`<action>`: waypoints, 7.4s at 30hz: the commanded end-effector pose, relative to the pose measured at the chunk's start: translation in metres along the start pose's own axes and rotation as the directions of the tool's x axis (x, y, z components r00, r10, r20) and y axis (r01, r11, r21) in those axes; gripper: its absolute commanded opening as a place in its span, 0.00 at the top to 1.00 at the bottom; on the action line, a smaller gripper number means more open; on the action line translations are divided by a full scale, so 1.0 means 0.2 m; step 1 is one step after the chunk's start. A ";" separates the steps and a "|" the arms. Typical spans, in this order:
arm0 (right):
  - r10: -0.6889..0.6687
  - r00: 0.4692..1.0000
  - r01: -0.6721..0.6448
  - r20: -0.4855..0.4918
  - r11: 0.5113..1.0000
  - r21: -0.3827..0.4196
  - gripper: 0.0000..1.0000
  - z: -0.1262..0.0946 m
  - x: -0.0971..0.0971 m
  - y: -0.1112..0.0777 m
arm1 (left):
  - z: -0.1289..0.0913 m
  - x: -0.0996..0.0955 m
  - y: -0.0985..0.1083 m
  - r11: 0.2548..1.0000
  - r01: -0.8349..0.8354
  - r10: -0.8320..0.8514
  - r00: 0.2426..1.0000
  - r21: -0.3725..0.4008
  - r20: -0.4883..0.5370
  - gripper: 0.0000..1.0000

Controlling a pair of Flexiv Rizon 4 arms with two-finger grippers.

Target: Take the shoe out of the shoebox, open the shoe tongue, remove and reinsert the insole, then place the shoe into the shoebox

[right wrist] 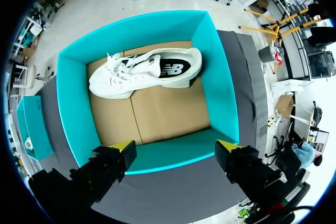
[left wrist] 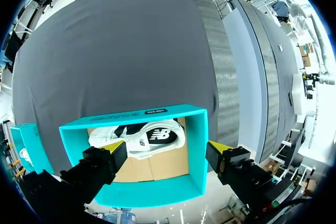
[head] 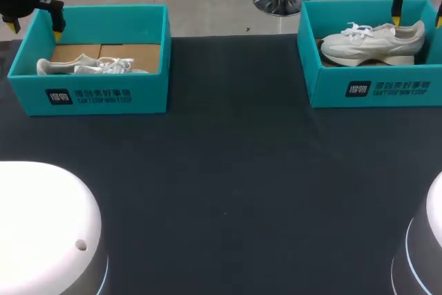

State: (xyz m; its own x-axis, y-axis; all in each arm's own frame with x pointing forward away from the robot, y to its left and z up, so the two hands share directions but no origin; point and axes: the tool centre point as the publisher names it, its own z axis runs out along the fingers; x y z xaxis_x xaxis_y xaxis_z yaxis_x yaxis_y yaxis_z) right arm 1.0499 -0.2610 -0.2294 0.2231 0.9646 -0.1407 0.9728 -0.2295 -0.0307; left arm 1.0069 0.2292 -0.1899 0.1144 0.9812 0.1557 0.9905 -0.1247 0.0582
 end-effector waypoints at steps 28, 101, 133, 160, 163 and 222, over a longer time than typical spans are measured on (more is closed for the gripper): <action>-0.060 0.997 0.063 0.049 0.996 -0.068 0.00 0.22 -0.11 0.50 | 0.00 0.00 -0.01 1.000 0.000 0.000 1.000 -0.002 -0.002 0.00; -0.164 0.986 0.165 0.023 0.985 -0.045 1.00 0.64 -0.19 0.74 | 0.00 0.00 -0.01 1.000 0.000 0.000 1.000 -0.002 -0.002 0.00; -0.144 0.965 0.184 0.217 0.967 -0.177 1.00 -0.24 -0.41 0.65 | 0.00 0.00 -0.01 1.000 0.000 0.000 1.000 -0.002 -0.002 0.00; -0.202 0.920 0.267 0.335 0.950 -0.163 1.00 -0.54 -0.40 0.64 | 0.00 0.00 -0.01 1.000 0.000 0.000 1.000 -0.002 -0.002 0.00; -0.183 0.924 0.250 0.337 0.953 -0.168 1.00 -0.55 -0.37 0.55 | 0.00 0.00 -0.01 1.000 0.000 0.000 1.000 -0.002 -0.002 0.00; -0.076 0.935 0.176 0.347 0.947 -0.268 1.00 -0.53 0.73 -1.51 | 0.00 0.00 -0.01 1.000 0.000 0.000 1.000 -0.002 -0.002 0.00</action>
State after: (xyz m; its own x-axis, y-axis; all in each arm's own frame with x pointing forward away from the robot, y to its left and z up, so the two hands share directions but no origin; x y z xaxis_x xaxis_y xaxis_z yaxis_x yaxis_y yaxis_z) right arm 0.7977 -0.0428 -0.1361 0.1215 0.8728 -0.4728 0.9769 -0.0206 0.2129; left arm 1.0069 0.2293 -0.1899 0.1143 0.9811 0.1558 0.9905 -0.1246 0.0582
